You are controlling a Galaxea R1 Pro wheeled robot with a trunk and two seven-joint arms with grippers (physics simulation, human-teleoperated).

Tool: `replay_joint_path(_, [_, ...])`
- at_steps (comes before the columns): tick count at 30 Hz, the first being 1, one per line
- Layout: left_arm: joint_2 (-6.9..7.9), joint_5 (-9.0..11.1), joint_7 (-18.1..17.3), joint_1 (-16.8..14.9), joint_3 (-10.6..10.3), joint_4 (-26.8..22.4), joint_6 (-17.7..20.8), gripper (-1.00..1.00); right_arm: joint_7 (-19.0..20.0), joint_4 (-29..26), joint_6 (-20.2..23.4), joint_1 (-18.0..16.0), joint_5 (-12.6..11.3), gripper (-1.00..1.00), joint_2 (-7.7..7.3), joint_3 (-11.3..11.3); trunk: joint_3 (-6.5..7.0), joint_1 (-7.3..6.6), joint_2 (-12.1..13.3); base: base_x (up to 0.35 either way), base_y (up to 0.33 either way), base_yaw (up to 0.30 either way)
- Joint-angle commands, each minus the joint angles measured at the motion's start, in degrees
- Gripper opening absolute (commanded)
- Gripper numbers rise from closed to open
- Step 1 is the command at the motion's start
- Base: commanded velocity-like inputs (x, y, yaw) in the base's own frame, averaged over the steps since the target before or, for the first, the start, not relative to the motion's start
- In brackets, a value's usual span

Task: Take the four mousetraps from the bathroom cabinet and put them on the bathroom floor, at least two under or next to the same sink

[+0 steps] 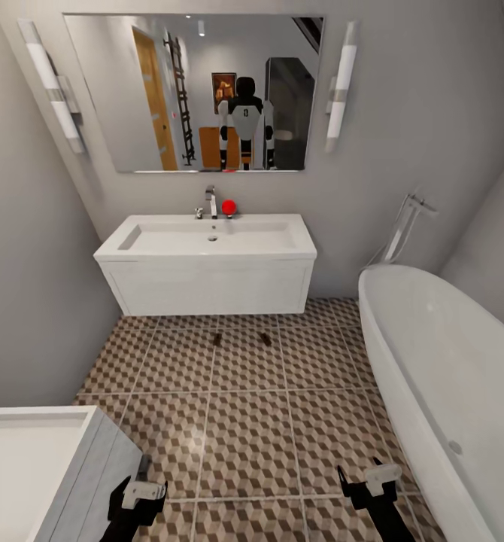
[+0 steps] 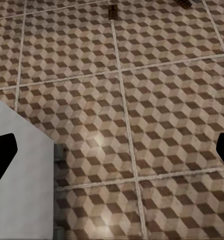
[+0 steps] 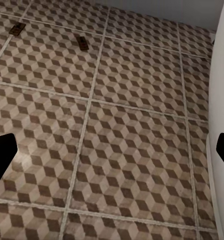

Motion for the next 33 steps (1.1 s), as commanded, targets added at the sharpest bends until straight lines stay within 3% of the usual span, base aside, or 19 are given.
replay_joint_path(1, [-0.04,0.29,0.03,-0.07,-0.49,0.17,0.15,1.0,-0.38,0.0,-0.08,-0.03,-0.14,1.0,-0.02,0.5,-0.01,0.03,-0.1,0.0,0.0,0.0])
replay_joint_path(6, [-0.04,0.26,0.02,-0.07,-0.49,0.17,2.72,1.0,-0.43,0.02,-0.06,-0.03,-0.14,1.0,-0.03,0.5,0.44,0.03,-0.1,0.0,0.0,0.0])
replay_joint_path(33, [-0.04,0.32,0.02,-0.07,-0.49,0.16,3.16,1.0,-0.46,0.0,-0.05,-0.03,-0.14,1.0,0.01,0.5,2.8,0.03,-0.1,0.0,0.0,0.0])
